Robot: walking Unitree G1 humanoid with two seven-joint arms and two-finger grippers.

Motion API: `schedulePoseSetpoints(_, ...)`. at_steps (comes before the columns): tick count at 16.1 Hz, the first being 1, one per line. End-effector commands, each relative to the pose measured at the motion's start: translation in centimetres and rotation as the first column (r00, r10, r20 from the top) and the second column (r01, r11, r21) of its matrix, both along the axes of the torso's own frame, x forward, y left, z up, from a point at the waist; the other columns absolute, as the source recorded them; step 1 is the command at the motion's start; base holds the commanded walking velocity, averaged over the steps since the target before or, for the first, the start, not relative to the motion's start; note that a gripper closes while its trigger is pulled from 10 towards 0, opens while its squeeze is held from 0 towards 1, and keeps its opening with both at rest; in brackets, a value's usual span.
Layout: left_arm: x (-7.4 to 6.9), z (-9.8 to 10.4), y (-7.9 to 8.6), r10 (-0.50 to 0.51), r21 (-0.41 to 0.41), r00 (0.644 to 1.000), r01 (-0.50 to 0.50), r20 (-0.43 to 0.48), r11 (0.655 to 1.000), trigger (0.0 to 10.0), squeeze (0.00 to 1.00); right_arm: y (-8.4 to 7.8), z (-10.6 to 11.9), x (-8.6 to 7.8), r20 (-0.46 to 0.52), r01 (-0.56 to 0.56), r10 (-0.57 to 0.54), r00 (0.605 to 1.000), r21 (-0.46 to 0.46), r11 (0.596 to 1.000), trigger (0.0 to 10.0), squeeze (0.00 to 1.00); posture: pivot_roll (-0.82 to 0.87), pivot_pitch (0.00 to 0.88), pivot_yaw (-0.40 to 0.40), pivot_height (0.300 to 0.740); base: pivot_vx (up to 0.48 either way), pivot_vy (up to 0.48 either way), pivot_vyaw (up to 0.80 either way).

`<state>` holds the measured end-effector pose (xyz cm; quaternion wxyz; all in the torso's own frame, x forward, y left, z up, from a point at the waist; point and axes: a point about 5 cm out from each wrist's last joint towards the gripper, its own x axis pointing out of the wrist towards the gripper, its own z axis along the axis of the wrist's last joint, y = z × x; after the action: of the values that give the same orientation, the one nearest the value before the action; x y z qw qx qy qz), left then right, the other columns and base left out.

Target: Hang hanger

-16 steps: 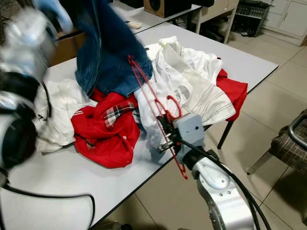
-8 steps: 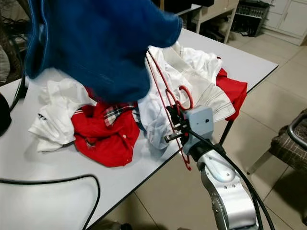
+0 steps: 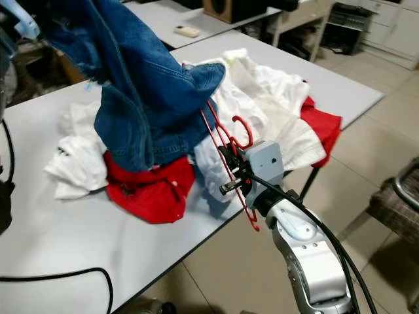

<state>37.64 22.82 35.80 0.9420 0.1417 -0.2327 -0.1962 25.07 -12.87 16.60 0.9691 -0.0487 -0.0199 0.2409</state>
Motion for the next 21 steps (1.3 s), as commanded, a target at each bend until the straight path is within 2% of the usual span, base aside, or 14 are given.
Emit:
schedulePoseSetpoints(1, -0.3, -1.2, -0.6, -0.041, 0.108, 0.998, 0.046, -0.054, 0.993, 0.0, 0.00, 0.0, 0.5, 0.5, 0.010, 0.012, -0.012, 1.000, 0.000, 1.000, 10.0, 0.00, -0.11, 0.000, 0.039, 0.740, 0.000, 0.000, 0.00)
schedulePoseSetpoints(2, -0.4, -1.7, -0.8, -0.047, 0.133, 0.996, 0.056, -0.070, 0.990, 0.0, 0.00, -0.1, 0.5, 0.5, 0.011, 0.017, -0.017, 1.000, 0.000, 1.000, 10.0, 0.00, -0.11, 0.000, 0.039, 0.740, 0.000, 0.000, 0.00)
schedulePoseSetpoints(3, -0.2, -3.2, -1.2, -0.017, 0.204, 0.994, 0.040, -0.111, 0.978, 0.0, 0.00, -1.2, 0.7, 1.2, 0.018, 0.078, -0.078, 0.997, -0.004, 0.997, 10.0, 0.00, -0.11, 0.000, 0.037, 0.740, 0.000, 0.000, 0.00)
schedulePoseSetpoints(5, 0.6, -4.5, -2.1, 0.000, 0.163, 0.985, 0.029, -0.174, 0.986, 0.0, 0.00, -3.2, 1.1, 1.9, 0.024, 0.222, -0.223, 0.975, 0.026, 0.975, 10.0, 0.00, -0.11, 0.000, 0.036, 0.740, 0.000, 0.000, 0.00)
schedulePoseSetpoints(7, 1.4, -6.3, -4.9, -0.051, 0.104, 0.968, 0.079, -0.244, 0.991, 0.0, 0.00, -4.9, 1.7, 2.3, 0.017, 0.337, -0.341, 0.940, 0.113, 0.935, 10.0, 0.00, -0.12, 0.000, 0.042, 0.740, 0.000, 0.000, 0.00)
schedulePoseSetpoints(9, 1.9, -9.6, -9.1, -0.100, 0.128, 0.940, 0.149, -0.328, 0.981, 0.0, 0.00, -5.7, 2.3, 2.3, 0.014, 0.391, -0.399, 0.917, 0.175, 0.904, 10.0, 0.00, -0.15, 0.000, 0.054, 0.740, 0.000, 0.000, 0.00)
schedulePoseSetpoints(10, 2.3, -11.8, -10.2, -0.037, 0.155, 0.933, 0.099, -0.359, 0.983, 10.0, 0.00, -5.6, 2.2, 1.9, 0.009, 0.393, -0.401, 0.916, 0.172, 0.903, 10.0, 0.00, -0.17, 0.000, 0.067, 0.740, 0.000, 0.000, 0.00)
schedulePoseSetpoints(11, 2.4, -12.5, -10.4, -0.019, 0.157, 0.927, 0.084, -0.375, 0.984, 10.0, 0.00, -5.6, 2.1, 1.7, 0.005, 0.395, -0.401, 0.916, 0.169, 0.903, 10.0, 0.00, -0.18, 0.000, 0.072, 0.740, 0.000, 0.000, 0.00)
schedulePoseSetpoints(12, 2.3, -13.1, -10.4, -0.034, 0.143, 0.915, 0.099, -0.402, 0.985, 10.0, 1.00, -5.5, 2.0, 1.4, 0.000, 0.396, -0.402, 0.916, 0.162, 0.904, 10.0, 0.00, -0.20, 0.000, 0.082, 0.740, 0.000, 0.000, 0.00)
schedulePoseSetpoints(13, 2.0, -13.3, -10.4, -0.065, 0.119, 0.903, 0.127, -0.424, 0.985, 10.0, 1.00, -5.6, 1.9, 1.1, -0.004, 0.399, -0.404, 0.915, 0.157, 0.903, 10.0, 0.00, -0.20, 0.000, 0.087, 0.740, 0.000, 0.000, 0.00)
schedulePoseSetpoints(16, -0.5, -11.9, -9.9, -0.240, 0.044, 0.861, 0.289, -0.448, 0.956, 10.0, 1.00, -5.8, 1.6, 0.1, -0.029, 0.415, -0.415, 0.909, 0.150, 0.897, 10.0, 0.00, -0.21, 0.000, 0.081, 0.740, 0.000, 0.000, 0.00)
schedulePoseSetpoints(17, -1.8, -11.6, -9.6, -0.258, 0.098, 0.842, 0.342, -0.474, 0.935, 10.0, 1.00, -5.6, 1.5, 0.0, -0.042, 0.410, -0.408, 0.912, 0.148, 0.900, 10.0, 0.00, -0.20, 0.000, 0.073, 0.740, 0.000, 0.000, 0.00)
schedulePoseSetpoints(19, -2.8, -11.4, -8.2, -0.191, 0.238, 0.832, 0.356, -0.520, 0.904, 10.0, 1.00, -5.4, 1.4, 0.0, -0.049, 0.402, -0.399, 0.915, 0.148, 0.904, 10.0, 0.00, -0.19, 0.000, 0.066, 0.740, 0.000, 0.000, 0.00)
schedulePoseSetpoints(21, -3.7, -10.8, -6.6, -0.178, 0.297, 0.832, 0.375, -0.526, 0.878, 10.0, 1.00, -5.3, 1.4, 0.0, -0.055, 0.402, -0.398, 0.916, 0.149, 0.903, 10.0, 0.00, -0.18, 0.000, 0.062, 0.740, 0.000, 0.000, 0.00)
